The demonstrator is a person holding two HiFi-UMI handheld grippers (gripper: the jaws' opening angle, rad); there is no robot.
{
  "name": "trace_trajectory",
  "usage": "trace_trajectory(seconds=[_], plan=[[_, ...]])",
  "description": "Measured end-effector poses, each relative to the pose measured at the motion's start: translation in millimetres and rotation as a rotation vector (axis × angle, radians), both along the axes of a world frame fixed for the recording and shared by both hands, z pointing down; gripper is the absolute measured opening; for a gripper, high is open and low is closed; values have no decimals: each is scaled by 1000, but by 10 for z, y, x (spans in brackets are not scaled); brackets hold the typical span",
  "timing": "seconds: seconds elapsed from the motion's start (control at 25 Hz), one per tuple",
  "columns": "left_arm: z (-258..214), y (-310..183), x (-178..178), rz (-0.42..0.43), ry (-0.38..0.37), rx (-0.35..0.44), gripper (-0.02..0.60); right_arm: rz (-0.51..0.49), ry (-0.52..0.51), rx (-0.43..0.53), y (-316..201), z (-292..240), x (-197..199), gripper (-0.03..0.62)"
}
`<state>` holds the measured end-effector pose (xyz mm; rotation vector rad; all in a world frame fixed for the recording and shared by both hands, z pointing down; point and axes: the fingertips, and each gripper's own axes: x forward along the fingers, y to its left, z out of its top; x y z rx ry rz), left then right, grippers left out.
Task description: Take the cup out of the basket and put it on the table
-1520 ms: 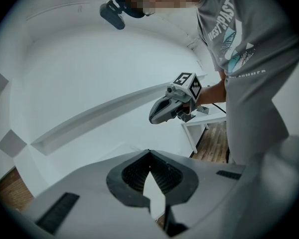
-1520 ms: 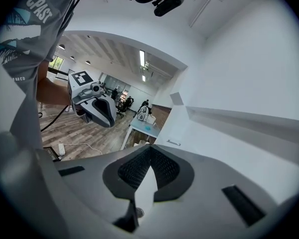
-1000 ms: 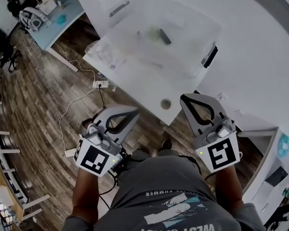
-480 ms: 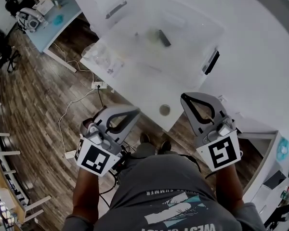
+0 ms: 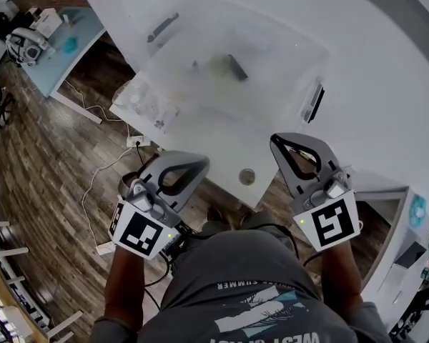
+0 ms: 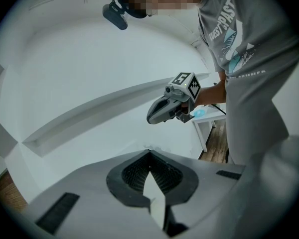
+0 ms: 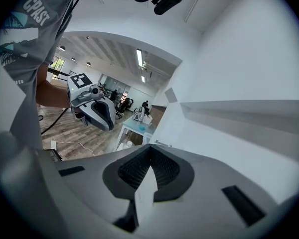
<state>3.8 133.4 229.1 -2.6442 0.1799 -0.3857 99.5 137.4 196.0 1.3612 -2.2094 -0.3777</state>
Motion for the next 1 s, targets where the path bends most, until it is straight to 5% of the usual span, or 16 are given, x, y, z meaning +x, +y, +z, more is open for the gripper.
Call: trace_trajectory(seconds=[0.44, 1.0], plan=[[31, -299, 278, -4, 2, -23, 9, -11, 18, -11, -414, -6, 282, 12], [-10, -541, 689, -171, -31, -10, 9, -142, -24, -31, -1155, 75, 833, 12]])
